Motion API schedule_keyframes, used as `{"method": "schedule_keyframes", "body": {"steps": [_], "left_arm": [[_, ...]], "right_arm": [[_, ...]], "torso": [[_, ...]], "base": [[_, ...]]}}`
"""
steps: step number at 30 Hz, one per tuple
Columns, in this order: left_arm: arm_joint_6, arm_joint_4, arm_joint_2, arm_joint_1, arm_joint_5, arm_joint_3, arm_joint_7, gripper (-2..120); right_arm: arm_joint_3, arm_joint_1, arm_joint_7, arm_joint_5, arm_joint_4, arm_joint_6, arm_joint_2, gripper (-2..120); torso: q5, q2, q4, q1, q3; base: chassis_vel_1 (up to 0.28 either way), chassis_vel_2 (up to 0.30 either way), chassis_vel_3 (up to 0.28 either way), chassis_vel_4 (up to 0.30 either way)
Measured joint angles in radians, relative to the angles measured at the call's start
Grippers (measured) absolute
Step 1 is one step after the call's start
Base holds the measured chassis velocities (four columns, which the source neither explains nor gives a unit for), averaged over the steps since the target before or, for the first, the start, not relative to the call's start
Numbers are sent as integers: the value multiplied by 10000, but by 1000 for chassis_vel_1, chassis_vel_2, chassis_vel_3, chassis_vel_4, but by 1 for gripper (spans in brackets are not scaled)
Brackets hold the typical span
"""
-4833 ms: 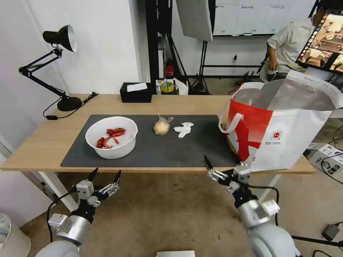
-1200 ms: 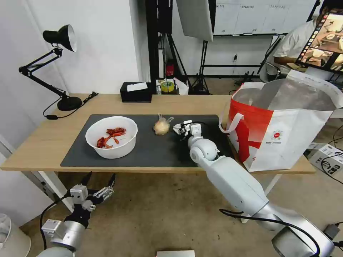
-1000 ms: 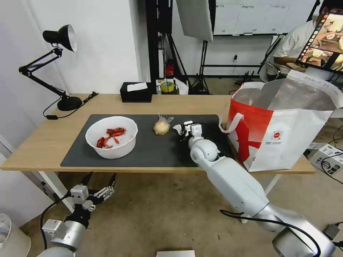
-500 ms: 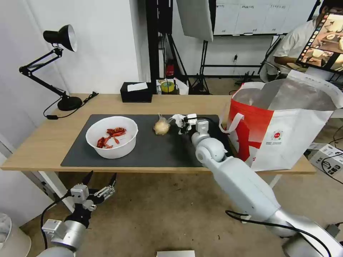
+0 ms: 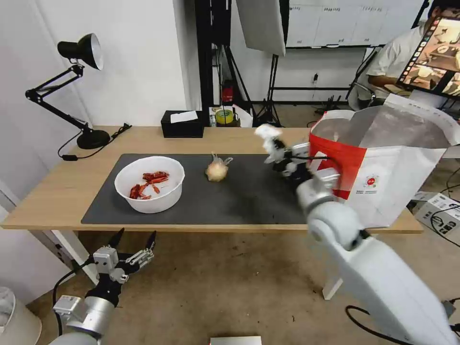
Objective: Pick up the trash from the table and place it into the takeout bag.
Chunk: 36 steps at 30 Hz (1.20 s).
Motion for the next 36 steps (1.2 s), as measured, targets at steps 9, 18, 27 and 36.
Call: {"method": "schedule_keyframes", "body": {"steps": [9,18,27,36], "left_arm": [[4,-307,64,153,68,38,-4,100],[5,-305,-21,150,152,224,-11,100],[5,-196,12,70,171,282,-11,100],[39,-95,101,-34,95,291,-30,100]], "right_arm": [[702,-18,1788,-1683,63,-351,-388,0],[847,346,3148,-905,-167,-1445,-720,0],[837,360,3736,129,-214,-1979,-772,20],[781,416,3845,189,-273,-2058,-754,53]], "torso": [[1,-1,2,0,1],[-1,-1,2,0,1],[-1,-1,2,1,1],[-3,-1,2,1,2]], "base": [[0,0,0,0],[0,0,0,0],[0,0,0,0],[0,0,0,0]]}}
